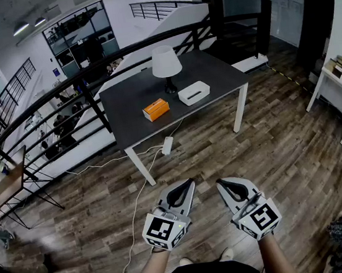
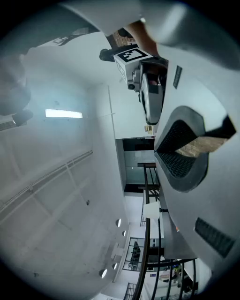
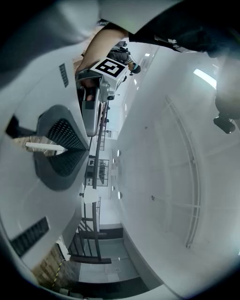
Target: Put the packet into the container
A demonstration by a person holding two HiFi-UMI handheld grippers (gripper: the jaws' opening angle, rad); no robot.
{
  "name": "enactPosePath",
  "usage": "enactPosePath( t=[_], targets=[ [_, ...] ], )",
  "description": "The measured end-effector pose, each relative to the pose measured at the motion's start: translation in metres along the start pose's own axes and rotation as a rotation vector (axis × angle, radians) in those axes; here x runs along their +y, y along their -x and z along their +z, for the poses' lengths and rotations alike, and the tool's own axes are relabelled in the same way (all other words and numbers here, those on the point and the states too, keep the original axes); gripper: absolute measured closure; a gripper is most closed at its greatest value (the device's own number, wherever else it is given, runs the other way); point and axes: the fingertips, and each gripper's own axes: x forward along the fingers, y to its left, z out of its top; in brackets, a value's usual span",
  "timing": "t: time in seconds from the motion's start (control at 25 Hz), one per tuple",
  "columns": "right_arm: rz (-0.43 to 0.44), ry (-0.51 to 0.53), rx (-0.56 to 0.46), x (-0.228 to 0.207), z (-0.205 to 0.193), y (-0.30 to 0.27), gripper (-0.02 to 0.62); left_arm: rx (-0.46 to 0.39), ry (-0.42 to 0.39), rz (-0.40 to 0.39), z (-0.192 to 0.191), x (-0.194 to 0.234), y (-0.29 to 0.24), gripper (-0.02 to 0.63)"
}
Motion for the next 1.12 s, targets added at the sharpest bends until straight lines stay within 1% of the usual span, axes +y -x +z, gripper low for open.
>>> enactPosePath(
  t=[0.32, 0.52, 0.84, 1.12],
  targets=[
    [-0.020, -0.030, -0.014, -0.003, 0.000, 0.000, 0.591, 0.013, 0.002, -0.002, -0.003, -0.002, 0.000, 0.598],
    [-0.020, -0.029, -0.006, -0.002, -0.004, 0.000, 0.591, 0.015, 0.001, -0.001, -0.005, -0.003, 0.001, 0.600],
    [-0.024, -0.044, -0.004, -0.015, -0.007, 0.005, 0.591, 0.028, 0.002, 0.002, -0.007, -0.007, -0.012, 0.600],
    [0.013, -0.066, 0.002, -0.032, -0.019, 0.020, 0.591, 0.041, -0.001, 0.028, -0.013, -0.023, -0.026, 0.600]
  ],
)
